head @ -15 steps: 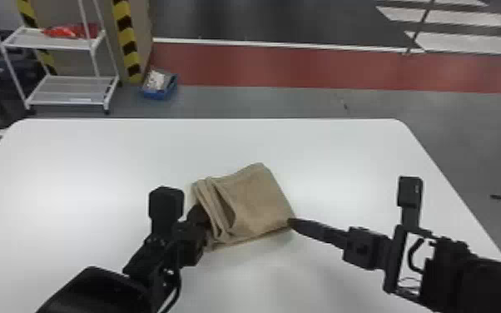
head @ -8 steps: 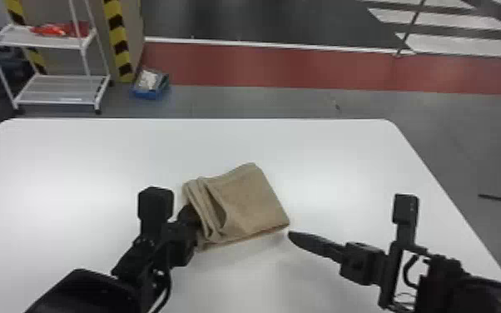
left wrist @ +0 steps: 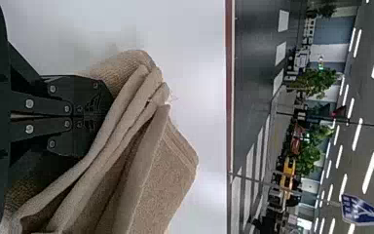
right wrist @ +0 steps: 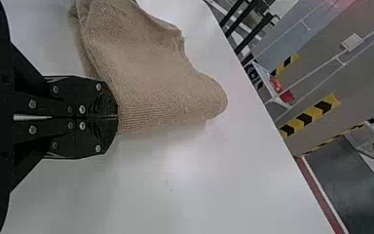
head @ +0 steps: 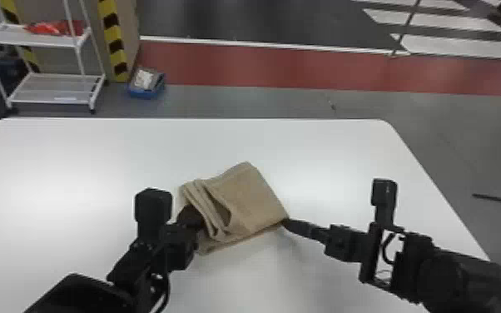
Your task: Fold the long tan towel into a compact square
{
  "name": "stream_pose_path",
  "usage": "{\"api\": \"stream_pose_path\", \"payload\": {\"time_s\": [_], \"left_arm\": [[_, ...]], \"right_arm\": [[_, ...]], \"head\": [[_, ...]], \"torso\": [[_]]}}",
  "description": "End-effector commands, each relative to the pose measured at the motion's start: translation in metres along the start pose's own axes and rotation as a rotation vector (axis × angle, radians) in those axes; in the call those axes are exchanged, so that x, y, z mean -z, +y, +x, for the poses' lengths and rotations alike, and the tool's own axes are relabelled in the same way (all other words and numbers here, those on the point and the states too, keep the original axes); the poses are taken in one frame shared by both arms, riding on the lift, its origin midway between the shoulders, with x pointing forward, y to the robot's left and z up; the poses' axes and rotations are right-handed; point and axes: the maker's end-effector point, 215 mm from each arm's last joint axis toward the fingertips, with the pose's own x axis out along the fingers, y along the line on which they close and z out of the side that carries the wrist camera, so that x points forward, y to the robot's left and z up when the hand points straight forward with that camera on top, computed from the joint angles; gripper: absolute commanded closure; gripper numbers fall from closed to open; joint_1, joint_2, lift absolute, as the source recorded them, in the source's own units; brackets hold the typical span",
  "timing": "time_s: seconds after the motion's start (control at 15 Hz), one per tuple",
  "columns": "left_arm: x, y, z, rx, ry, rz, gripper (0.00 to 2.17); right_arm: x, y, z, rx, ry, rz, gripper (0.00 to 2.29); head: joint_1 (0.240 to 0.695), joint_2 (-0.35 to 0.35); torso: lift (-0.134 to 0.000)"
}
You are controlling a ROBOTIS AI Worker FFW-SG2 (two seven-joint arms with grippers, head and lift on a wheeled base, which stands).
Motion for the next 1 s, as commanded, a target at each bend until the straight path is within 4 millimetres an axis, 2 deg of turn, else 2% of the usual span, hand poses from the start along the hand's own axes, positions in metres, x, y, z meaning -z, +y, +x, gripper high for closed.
{"api": "stream_pose_path", "payload": {"time_s": [0.0, 0.33, 0.67, 0.93], "left_arm": [[-0.016, -0.015, -0.007, 0.03, -0.026, 0.005, 2.07], [-0.038, -0.033, -0.021, 0.095, -0.043, -0.004, 2.07], [-0.062, -0.011, -0.034, 0.067, -0.085, 0.044, 2.07], [-0.074, 0.014, -0.035, 0.013, -0.109, 0.05, 2.07]], "right_arm": [[-0.013, -0.004, 0.003, 0.021, -0.013, -0.015, 1.86], [-0.038, -0.025, 0.0, 0.113, -0.026, -0.039, 1.86], [-0.057, -0.052, 0.001, 0.184, -0.024, -0.028, 1.86], [-0.054, -0.046, 0.008, 0.177, -0.019, -0.02, 1.86]], "head": [[0.695, -0.145], [0.695, -0.181], [0.695, -0.203], [0.695, -0.186]], "torso": [[-0.123], [-0.123], [-0.123], [-0.123]]}}
